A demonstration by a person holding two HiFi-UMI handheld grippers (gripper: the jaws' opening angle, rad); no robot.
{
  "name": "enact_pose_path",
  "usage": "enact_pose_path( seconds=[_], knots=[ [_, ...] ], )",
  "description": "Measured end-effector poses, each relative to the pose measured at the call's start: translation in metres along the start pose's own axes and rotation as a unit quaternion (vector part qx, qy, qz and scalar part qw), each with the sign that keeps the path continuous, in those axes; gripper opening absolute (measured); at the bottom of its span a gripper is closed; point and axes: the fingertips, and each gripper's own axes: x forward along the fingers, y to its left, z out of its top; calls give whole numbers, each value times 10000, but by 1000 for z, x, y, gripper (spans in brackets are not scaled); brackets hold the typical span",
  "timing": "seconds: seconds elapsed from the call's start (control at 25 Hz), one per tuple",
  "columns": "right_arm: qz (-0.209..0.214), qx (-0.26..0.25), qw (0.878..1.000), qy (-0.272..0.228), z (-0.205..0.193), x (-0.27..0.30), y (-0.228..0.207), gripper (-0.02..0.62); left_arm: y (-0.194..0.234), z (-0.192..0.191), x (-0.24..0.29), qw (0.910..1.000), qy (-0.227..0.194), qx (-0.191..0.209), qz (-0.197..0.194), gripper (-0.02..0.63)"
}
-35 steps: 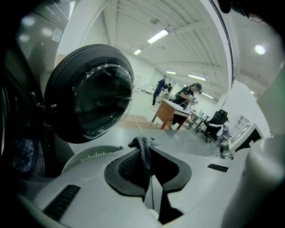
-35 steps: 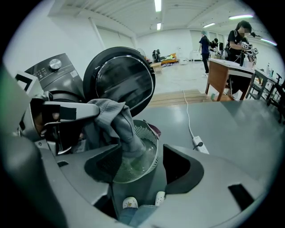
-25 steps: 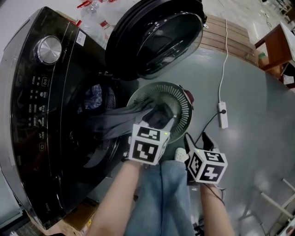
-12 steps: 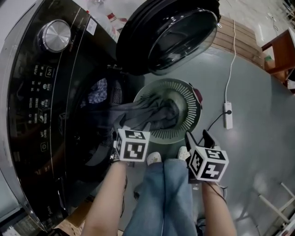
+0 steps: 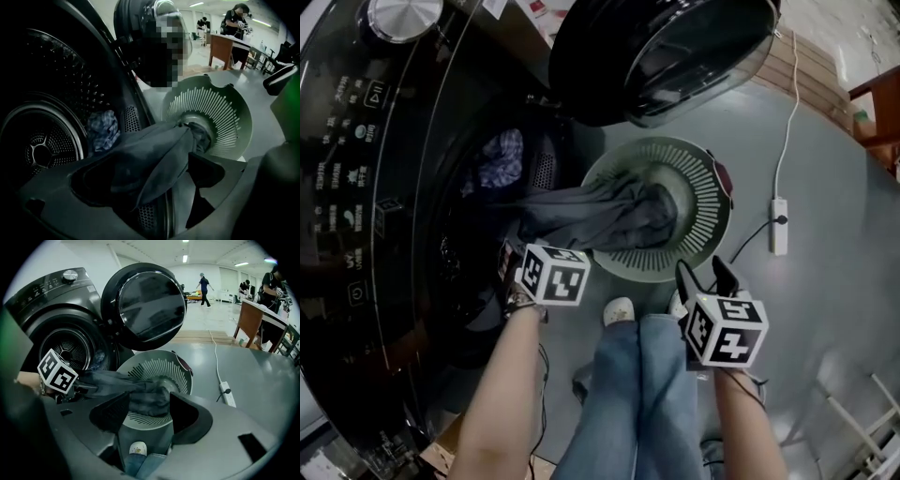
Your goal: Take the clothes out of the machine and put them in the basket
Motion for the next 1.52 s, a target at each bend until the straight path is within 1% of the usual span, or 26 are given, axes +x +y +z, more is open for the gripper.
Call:
enact_pose_path(
  seconds=[0.12, 0.16, 0.32, 0.44, 0.56, 0.76, 0.88, 1.0, 1.08, 1.16, 1.24, 1.28, 1.36, 1.52],
  knots=[
    [12, 6, 10000, 39, -7, 7, 2, 268, 9, -11, 16, 9997, 101, 184, 131, 468],
    [17, -2, 10000, 46, -9, 9, 3, 267, 12, -15, 22, 9996, 152, 167, 155, 469],
    [36, -145, 9999, 75, -17, 19, 6, 265, 24, -27, 43, 9994, 292, -111, 177, 479],
    [50, -276, 9995, 134, -24, 23, 9, 264, 28, -28, 55, 9990, 357, -125, 224, 482],
    [55, -283, 9994, 185, -28, 23, 10, 264, 30, -28, 65, 9986, 476, -146, 173, 482],
    [74, -406, 9988, 269, -34, 27, 15, 262, 27, -31, 74, 9983, 591, 27, 7, 482],
    [96, -481, 9984, 274, -32, 29, 20, 261, 28, -31, 76, 9980, 628, 42, 68, 475],
    [130, -490, 9984, 248, -30, 30, 27, 258, 33, -30, 71, 9975, 664, -153, 190, 397],
    [144, -478, 9984, 268, -31, 29, 30, 255, 34, -30, 65, 9967, 697, -381, 150, 369],
    [170, -482, 9983, 264, -30, 27, 33, 250, 38, -28, 56, 9955, 737, -552, 232, 330],
    [179, -494, 9983, 258, -27, 25, 33, 246, 41, -25, 45, 9950, 739, -501, 449, 104],
    [173, -493, 9983, 260, -26, 24, 32, 244, 38, -24, 41, 9951, 737, -397, 519, 49],
    [162, -479, 9984, 242, -21, 21, 30, 239, 31, -24, 35, 9954, 733, -278, 558, 44],
    [134, -528, 9984, 140, -9, 8, 24, 230, 24, -22, 15, 9960, 645, -508, 342, 44]
  ],
)
